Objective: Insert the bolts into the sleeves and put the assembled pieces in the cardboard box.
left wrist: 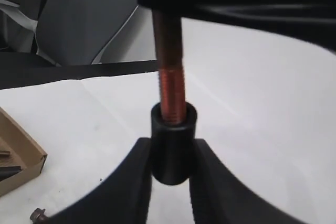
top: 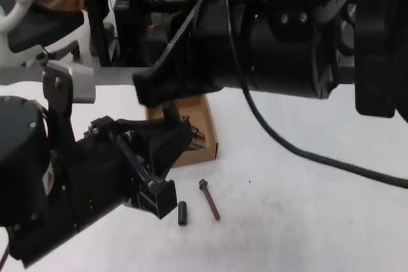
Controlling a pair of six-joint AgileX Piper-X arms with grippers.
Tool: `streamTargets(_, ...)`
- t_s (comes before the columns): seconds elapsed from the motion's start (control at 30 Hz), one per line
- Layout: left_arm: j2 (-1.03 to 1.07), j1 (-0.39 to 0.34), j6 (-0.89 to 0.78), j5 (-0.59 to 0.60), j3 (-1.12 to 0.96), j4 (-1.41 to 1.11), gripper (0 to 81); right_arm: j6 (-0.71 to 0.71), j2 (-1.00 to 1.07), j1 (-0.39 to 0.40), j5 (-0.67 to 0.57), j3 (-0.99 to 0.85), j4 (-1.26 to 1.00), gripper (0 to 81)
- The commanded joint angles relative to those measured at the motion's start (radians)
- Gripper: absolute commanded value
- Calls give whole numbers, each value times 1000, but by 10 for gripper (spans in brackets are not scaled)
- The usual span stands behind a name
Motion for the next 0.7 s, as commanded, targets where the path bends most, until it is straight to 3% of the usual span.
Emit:
streamTargets(0.0, -1, -1, -7, -26, -12, -57, 17, 4, -2, 30, -36, 1, 76, 0)
streamTargets(0.3, -1, -1, -42, -6, -12, -57, 17, -107, -2, 52, 114, 1, 155, 0)
streamTargets(0.67, -1, -1, -66, 60, -12, -30, 17, -218, -5, 52, 70, 1, 155, 0)
